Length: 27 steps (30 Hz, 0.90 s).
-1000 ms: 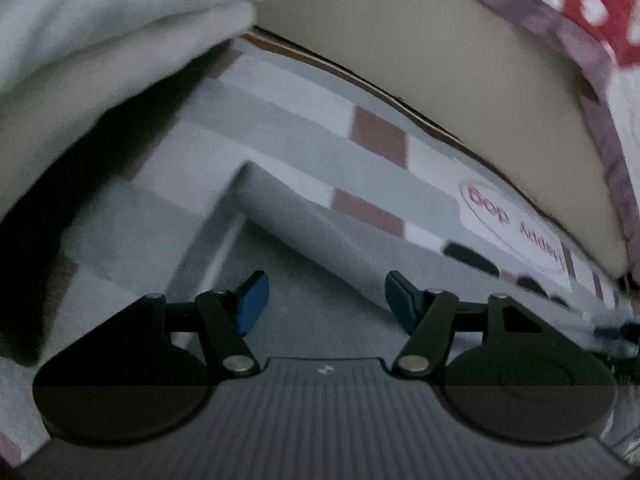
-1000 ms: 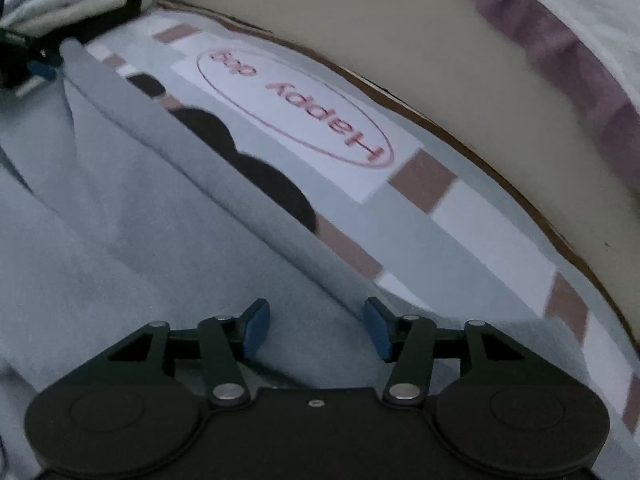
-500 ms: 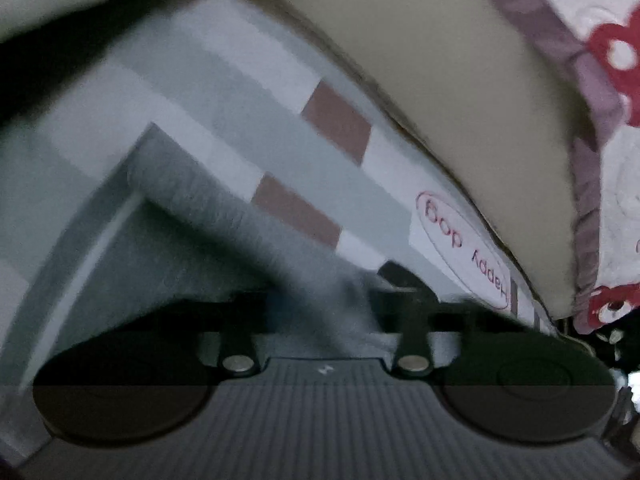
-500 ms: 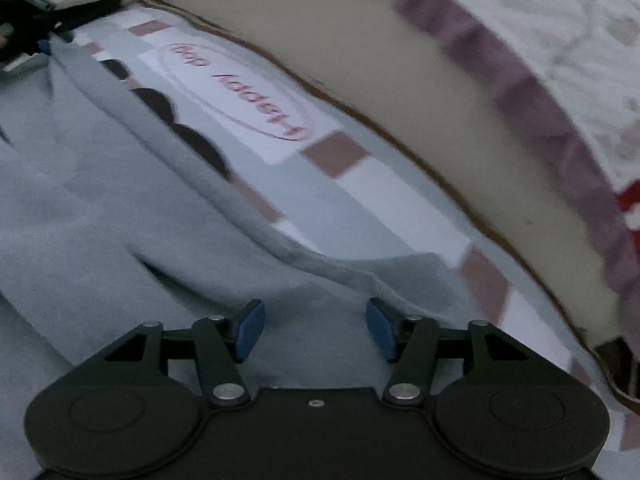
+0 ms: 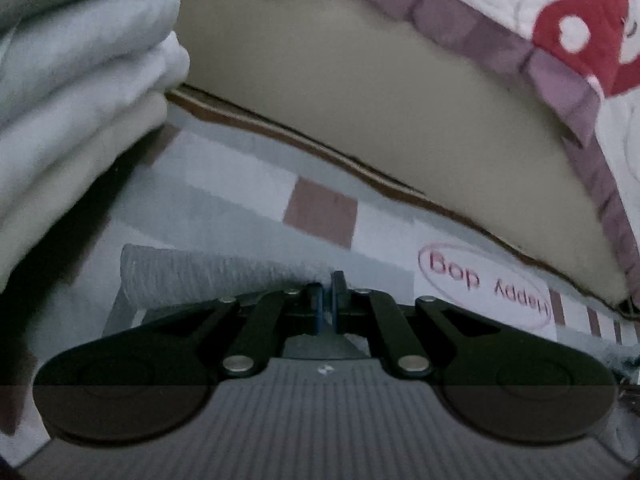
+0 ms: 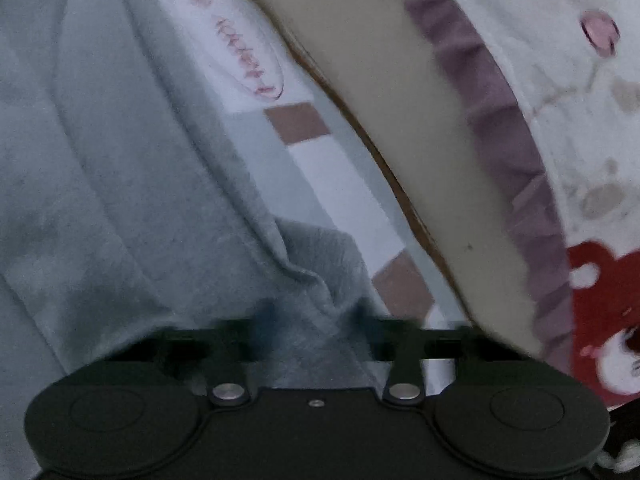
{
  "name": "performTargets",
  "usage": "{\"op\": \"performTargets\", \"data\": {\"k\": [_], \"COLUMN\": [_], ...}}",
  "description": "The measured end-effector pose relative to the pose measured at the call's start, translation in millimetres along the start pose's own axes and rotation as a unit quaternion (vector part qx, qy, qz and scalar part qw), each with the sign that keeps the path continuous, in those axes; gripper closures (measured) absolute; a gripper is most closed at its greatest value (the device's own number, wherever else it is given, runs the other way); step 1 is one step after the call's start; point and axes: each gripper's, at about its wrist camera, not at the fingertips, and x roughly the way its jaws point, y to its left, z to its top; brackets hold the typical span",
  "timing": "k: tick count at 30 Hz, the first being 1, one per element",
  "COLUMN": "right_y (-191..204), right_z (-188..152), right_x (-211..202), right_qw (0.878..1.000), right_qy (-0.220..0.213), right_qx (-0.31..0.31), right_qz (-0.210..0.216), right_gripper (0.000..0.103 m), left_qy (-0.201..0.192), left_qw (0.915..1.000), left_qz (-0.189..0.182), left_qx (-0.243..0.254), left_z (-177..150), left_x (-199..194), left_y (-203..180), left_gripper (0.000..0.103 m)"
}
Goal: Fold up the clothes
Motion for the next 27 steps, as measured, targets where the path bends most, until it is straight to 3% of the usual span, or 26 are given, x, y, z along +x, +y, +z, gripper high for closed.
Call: {"op": "performTargets", "data": {"k": [2,3,5,8,12,15,16,17,18,21,24,26,27], "right_y": [-20,-32,-62,-89,-107,-121,-128,-134,-137,-132,-124,-135,-148], "right_z": [4,3,-4,-11,-8,-17,-24,-32,-40,-64,-83,-100,-110], "right_x": [-4,-10,-9,14,40,25,18,12,5,-13,-12,-8,-5], "right_qw": [0.996,0.989,0.956,0.924,0.927,0.928,0.926,0.925,0.926,0.947,0.966,0.953,0.938], "right_qy": [-0.042,-0.083,-0.127,-0.114,-0.051,-0.05,-0.047,-0.044,-0.046,-0.04,0.009,0.052,0.054], "right_qx": [0.078,0.125,0.263,0.363,0.371,0.367,0.372,0.376,0.374,0.319,0.258,0.294,0.34], "right_qz": [0.012,0.004,0.004,-0.034,-0.034,-0.046,-0.033,-0.021,-0.015,0.003,-0.005,-0.052,-0.047], "right_gripper": [0.098,0.099,0.103,0.103,0.103,0.086,0.069,0.06,0.06,0.057,0.054,0.042,0.041], "left_qy": [-0.005,-0.009,-0.011,-0.011,-0.014,-0.022,-0.025,-0.028,-0.03,-0.017,0.003,0.014,0.019], "left_qw": [0.9999,0.9997,0.9993,0.9982,0.9948,0.9928,0.9926,0.9928,0.9928,0.992,0.9888,0.9872,0.986], "left_qz": [0.014,0.021,0.035,0.056,0.078,0.086,0.087,0.087,0.087,0.092,0.108,0.118,0.125], "left_qx": [0.005,0.004,0.004,0.016,0.063,0.081,0.081,0.078,0.077,0.084,0.102,0.106,0.109], "left_z": [5,5,1,-6,-10,-9,-9,-9,-8,-8,-9,-11,-11], "left_x": [9,15,29,49,60,57,55,53,52,55,59,63,65], "left_y": [-1,0,5,10,2,0,0,-1,-2,-6,-11,-12,-12], "left_gripper": [0.1,0.1,0.1,0.099,0.098,0.095,0.095,0.095,0.095,0.098,0.098,0.098,0.098]}}
